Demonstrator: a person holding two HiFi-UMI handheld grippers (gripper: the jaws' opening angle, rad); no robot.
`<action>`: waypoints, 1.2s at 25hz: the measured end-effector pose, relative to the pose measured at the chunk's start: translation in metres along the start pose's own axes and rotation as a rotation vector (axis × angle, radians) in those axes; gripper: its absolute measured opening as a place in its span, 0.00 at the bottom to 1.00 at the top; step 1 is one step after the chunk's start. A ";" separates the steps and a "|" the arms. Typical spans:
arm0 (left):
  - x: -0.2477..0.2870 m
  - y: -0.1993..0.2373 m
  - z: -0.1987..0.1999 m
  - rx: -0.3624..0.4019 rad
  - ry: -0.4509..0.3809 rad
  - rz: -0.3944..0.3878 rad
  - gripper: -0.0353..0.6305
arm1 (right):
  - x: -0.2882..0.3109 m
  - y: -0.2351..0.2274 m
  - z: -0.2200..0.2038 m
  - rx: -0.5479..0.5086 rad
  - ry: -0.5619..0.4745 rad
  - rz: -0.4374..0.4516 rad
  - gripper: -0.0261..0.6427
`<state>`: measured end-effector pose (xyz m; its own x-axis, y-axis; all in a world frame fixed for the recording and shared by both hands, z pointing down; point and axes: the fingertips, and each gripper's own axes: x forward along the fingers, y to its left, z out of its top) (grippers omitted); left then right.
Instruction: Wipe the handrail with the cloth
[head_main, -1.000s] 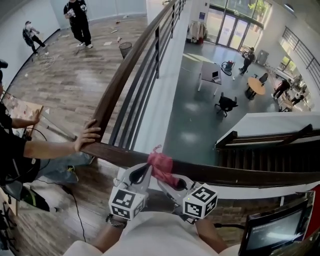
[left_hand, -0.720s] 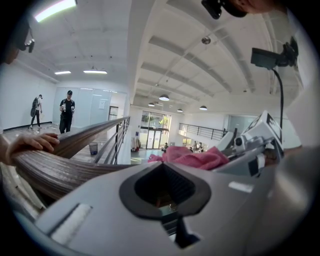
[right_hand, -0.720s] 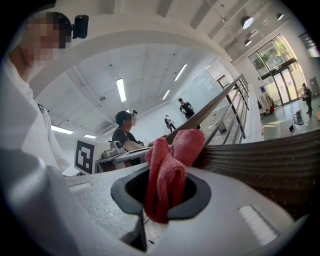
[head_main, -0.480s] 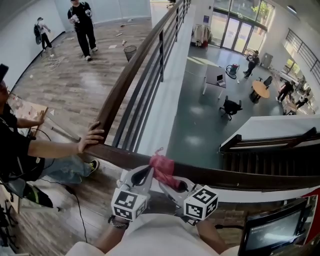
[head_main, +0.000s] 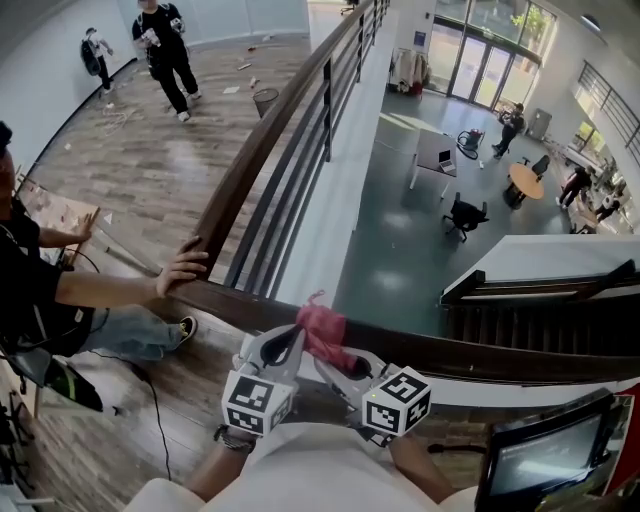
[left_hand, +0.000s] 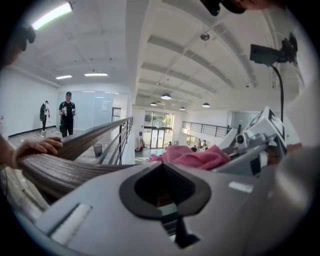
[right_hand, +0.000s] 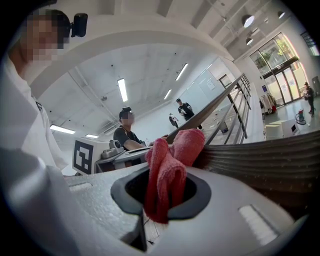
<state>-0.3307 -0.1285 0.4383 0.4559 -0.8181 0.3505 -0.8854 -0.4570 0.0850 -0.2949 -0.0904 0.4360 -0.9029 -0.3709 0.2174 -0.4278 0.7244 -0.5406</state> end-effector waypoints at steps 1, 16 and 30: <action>0.000 0.001 0.000 -0.001 -0.001 0.002 0.06 | 0.000 0.000 0.000 0.001 0.001 0.000 0.13; 0.004 -0.003 -0.001 -0.018 -0.004 0.013 0.06 | -0.003 -0.004 -0.001 0.009 -0.006 -0.007 0.13; 0.009 -0.014 0.001 -0.012 -0.002 0.003 0.06 | -0.014 -0.008 0.001 0.014 -0.015 -0.011 0.13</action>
<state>-0.3144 -0.1299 0.4390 0.4533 -0.8201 0.3492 -0.8879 -0.4501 0.0955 -0.2783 -0.0916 0.4362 -0.8972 -0.3877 0.2114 -0.4372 0.7122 -0.5492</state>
